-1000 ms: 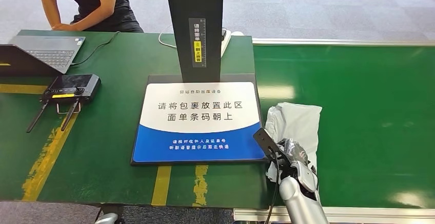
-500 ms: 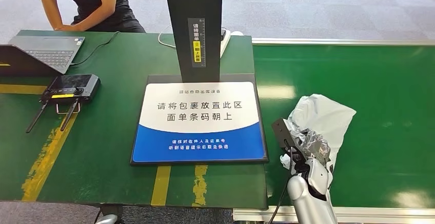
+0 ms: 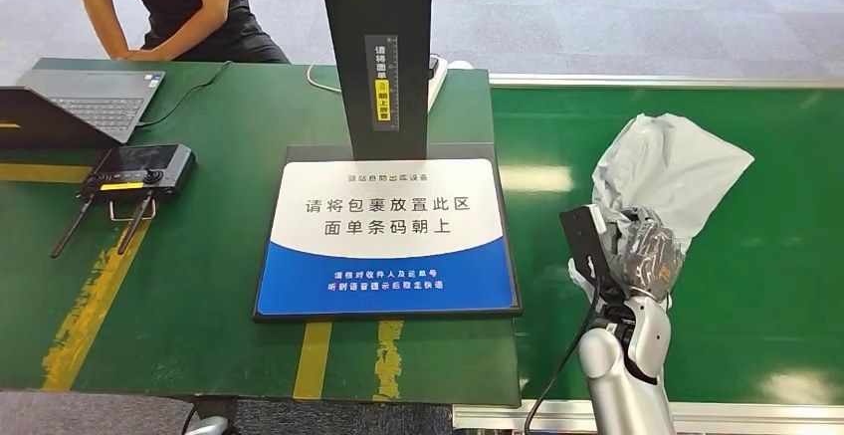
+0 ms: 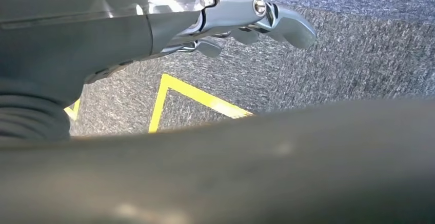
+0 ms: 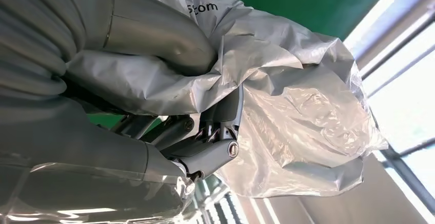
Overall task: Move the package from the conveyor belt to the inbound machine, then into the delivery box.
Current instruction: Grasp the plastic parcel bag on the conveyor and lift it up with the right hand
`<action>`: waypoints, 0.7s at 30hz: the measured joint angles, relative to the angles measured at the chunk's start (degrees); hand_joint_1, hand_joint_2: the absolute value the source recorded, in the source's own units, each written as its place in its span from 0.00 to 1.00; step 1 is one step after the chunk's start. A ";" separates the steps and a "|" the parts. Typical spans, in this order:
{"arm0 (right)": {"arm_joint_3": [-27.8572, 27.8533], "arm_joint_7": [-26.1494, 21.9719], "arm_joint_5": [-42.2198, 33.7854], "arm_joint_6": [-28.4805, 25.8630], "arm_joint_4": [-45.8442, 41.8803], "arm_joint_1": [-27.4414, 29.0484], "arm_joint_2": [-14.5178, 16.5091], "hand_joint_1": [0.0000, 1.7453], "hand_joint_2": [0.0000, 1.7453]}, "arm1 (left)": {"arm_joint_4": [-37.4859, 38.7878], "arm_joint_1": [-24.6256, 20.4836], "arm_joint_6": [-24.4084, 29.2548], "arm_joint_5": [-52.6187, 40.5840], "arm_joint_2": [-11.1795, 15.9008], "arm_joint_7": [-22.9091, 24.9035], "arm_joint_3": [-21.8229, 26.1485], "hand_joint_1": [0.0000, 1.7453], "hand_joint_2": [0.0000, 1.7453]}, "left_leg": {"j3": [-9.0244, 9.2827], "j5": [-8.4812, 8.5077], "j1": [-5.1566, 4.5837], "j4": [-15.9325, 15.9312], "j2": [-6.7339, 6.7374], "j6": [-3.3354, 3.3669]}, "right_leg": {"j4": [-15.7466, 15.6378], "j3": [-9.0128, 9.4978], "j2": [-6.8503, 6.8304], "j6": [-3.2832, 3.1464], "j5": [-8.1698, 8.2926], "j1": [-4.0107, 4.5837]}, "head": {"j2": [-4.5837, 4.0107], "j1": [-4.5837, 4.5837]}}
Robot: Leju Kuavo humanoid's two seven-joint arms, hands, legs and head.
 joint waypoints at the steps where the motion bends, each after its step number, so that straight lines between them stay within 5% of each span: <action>1: 0.06 -0.97 0.03 -0.40 -0.62 -0.11 -0.03 1.00 1.00 | 0.00 0.00 0.00 0.00 0.01 -0.02 -0.05 0.00 0.00 | 0.00 0.00 0.00 0.00 0.00 0.00 | 0.00 0.00 0.00 0.00 0.00 0.00 | 0.00 0.00; 13: 3.11 -4.28 3.19 -0.95 -3.67 -3.88 -1.80 1.00 1.00 | 0.00 0.11 -0.55 0.17 0.02 -0.66 -0.38 0.00 0.00 | -0.01 0.00 0.00 0.00 0.00 0.00 | 0.02 0.00 0.00 0.00 0.00 -0.01 | 0.00 0.01; 21: 9.88 -9.44 6.26 6.83 -1.77 -9.14 -4.47 1.00 1.00 | 0.00 0.07 -1.52 -0.92 0.01 0.16 -1.69 0.00 0.00 | -0.03 0.02 0.01 0.00 0.00 -0.02 | 0.04 -0.01 0.00 0.00 0.00 0.00 | 0.00 0.01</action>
